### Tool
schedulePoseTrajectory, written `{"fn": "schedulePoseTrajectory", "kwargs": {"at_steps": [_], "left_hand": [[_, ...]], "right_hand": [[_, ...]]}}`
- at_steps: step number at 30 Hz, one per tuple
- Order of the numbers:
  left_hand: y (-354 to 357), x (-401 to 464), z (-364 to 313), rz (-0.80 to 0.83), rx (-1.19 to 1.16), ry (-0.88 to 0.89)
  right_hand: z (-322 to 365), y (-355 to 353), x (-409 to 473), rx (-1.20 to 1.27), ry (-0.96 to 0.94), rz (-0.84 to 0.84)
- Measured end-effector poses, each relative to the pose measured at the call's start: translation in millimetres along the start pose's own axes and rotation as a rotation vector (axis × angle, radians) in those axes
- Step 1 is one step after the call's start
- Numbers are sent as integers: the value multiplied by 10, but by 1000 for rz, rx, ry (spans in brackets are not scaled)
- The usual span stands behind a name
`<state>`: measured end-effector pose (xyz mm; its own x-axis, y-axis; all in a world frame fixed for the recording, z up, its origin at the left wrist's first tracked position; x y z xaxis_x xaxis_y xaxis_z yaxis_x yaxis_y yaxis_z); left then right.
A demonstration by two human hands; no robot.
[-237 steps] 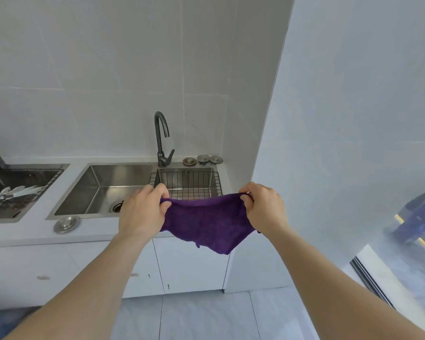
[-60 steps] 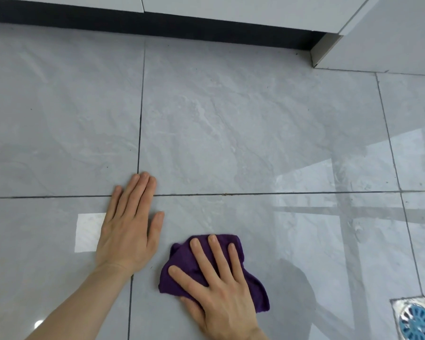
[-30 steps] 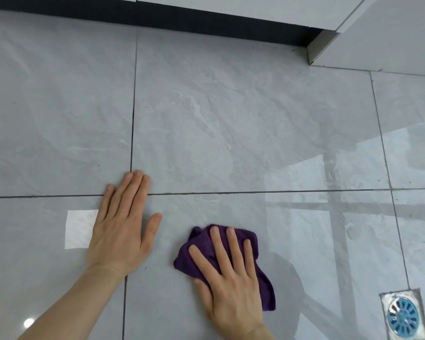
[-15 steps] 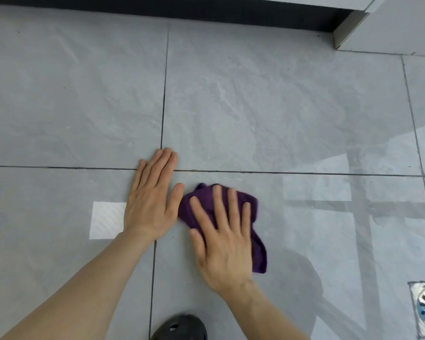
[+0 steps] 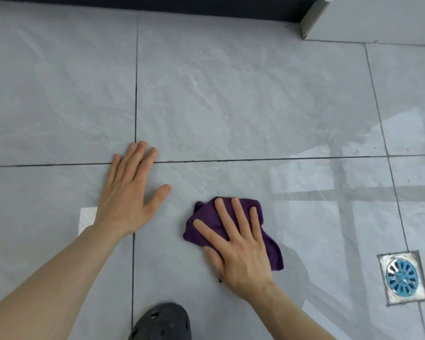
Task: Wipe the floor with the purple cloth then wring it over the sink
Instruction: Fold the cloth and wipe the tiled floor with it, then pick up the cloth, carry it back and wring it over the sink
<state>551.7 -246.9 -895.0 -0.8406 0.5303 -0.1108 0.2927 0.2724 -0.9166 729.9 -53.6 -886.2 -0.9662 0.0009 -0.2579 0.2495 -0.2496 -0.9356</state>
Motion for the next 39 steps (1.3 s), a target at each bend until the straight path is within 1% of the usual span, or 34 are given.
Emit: {"fn": "schedulePoseTrajectory", "kwargs": {"at_steps": [2, 5, 6, 8, 10, 12, 14, 16, 18, 23, 27, 29, 31, 34, 36, 37, 38, 39], "left_hand": [[-23, -10, -66, -1, -3, 6], [-38, -8, -299, -10, -16, 97], [-32, -11, -414, -2, -35, 136], [-13, -14, -681, 17, -89, 222], [7, -43, -968, 51, -125, 339], [62, -91, -1211, 115, -115, 451], [168, -116, -1360, 208, -66, 508], [247, -117, -1409, 249, 5, 505], [255, -125, -1424, 237, 65, 492], [207, -225, -1452, 153, 139, 485], [245, -428, -1453, 146, 211, 496], [260, -566, -1418, 150, 196, 515], [268, -682, -1356, 200, 153, 525], [196, -758, -1296, 344, 80, 467], [89, -744, -1285, 459, -14, 373], [43, -736, -1270, 545, -97, 284], [-6, -733, -1252, 603, -190, 204], [-63, -714, -1239, 622, -255, 159]], "right_hand": [[-211, -92, 63, 0, 74, -4], [-288, -181, 106, 33, 59, -2], [-274, -207, 110, 89, 62, -8], [-271, -283, 123, 280, 112, -55], [-371, -384, 118, 406, 187, -169], [-519, -482, 83, 368, 221, -252], [-615, -514, 27, 286, 148, -203], [-652, -483, -38, 208, 21, -101], [-702, -440, -77, 153, -33, -48], [-721, -416, -112, 154, -46, -31], [-520, -402, -200, 153, -87, -64], [-404, -369, -243, 146, -104, -77], [-309, -329, -266, 124, -116, -45], [-214, -348, -253, 122, -120, 82], [-212, -411, -226, 155, -119, 170], [-223, -466, -218, 170, -118, 208], [-243, -528, -210, 187, -111, 227], [-270, -609, -197, 210, -94, 214]]}}
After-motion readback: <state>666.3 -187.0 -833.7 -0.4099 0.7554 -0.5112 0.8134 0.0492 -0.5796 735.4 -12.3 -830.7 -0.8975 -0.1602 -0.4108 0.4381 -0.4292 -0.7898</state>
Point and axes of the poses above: each hand's wrist, its own x-axis towards the middle knuckle, its own y-axis out of the palm, z = x × y, the point moved 4 cm from there along x, towards the middle knuckle, and after that the axes turned 3 degrees about y, right-handed, at the moved point
